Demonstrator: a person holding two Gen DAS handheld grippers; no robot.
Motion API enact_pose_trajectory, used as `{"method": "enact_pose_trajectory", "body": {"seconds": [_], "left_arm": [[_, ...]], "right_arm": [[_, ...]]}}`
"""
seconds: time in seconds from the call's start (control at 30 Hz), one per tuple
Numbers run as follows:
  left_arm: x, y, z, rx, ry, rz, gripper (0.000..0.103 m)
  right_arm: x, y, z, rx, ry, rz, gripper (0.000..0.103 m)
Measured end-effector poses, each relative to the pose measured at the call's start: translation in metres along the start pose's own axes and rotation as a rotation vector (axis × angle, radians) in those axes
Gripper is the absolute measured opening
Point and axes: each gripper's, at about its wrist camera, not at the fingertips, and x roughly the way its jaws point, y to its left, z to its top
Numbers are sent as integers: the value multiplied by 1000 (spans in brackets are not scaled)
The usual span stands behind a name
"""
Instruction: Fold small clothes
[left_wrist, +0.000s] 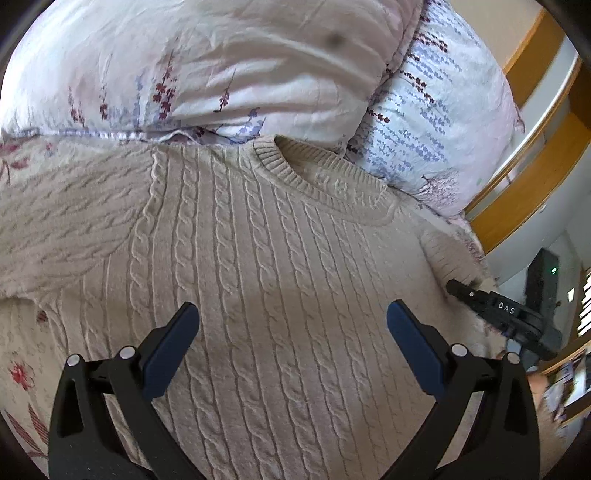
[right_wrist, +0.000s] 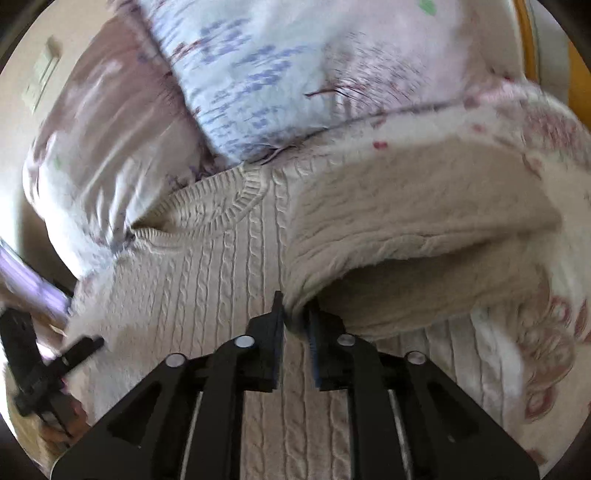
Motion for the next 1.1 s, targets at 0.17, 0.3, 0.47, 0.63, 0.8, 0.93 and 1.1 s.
{"method": "enact_pose_trajectory", "body": {"seconds": [0.17, 0.3, 0.47, 0.63, 0.8, 0.93, 1.1], "left_arm": [[-3, 7, 0, -59, 4, -48, 97], [-3, 9, -1, -86, 16, -58, 93], [-9, 13, -3, -101, 6, -58, 93], [-21, 20, -3, -123, -28, -91, 93], [-26, 28, -3, -193, -44, -172, 93], [-21, 32, -6, -257, -11, -216, 90], [-9, 34, -7, -323, 49, -264, 79]], "right_arm": [[-25, -27, 8, 174, -94, 18, 51], [-29, -55, 19, 306, -143, -36, 50], [-26, -54, 39, 283, -211, -177, 21], [-33, 24, 46, -27, -325, -256, 9], [2, 127, 15, -377, -158, -68, 9], [61, 160, -34, -511, 129, -5, 28], [55, 126, -40, -340, 201, 71, 40]]}}
